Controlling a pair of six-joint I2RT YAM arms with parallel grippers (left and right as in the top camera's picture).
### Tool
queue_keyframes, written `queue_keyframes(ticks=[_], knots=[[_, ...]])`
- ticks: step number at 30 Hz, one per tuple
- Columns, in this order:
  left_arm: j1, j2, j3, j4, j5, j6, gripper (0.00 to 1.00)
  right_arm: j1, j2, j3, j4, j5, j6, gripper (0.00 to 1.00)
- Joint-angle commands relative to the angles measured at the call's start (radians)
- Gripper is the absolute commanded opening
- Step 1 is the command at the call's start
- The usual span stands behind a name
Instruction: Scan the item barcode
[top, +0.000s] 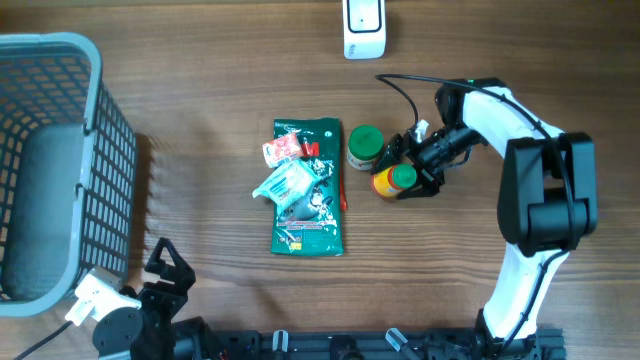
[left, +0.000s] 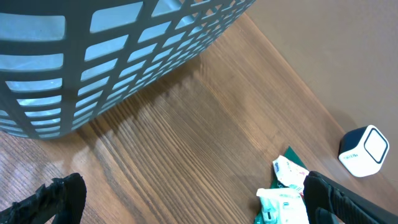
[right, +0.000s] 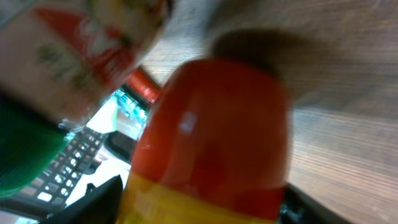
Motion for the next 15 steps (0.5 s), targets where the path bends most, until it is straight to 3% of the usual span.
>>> queue_keyframes(ticks=[1, 3, 10, 15], knots=[[0.002, -0.002, -0.003, 0.001, -0.013, -0.006, 1.00, -0.004, 0.030, -0.010, 0.019, 0.069, -0.009, 0.63], [0.002, -0.002, -0.003, 0.001, -0.013, -0.006, 1.00, -0.004, 0.030, -0.010, 0.021, 0.068, -0.008, 0.59], [0.002, -0.002, -0.003, 0.001, -0.013, -0.006, 1.00, -0.004, 0.030, -0.010, -0.024, 0.033, -0.005, 0.59], [0.002, -0.002, -0.003, 0.001, -0.013, -0.006, 1.00, -0.004, 0.030, -0.010, -0.124, 0.011, -0.005, 0.44]])
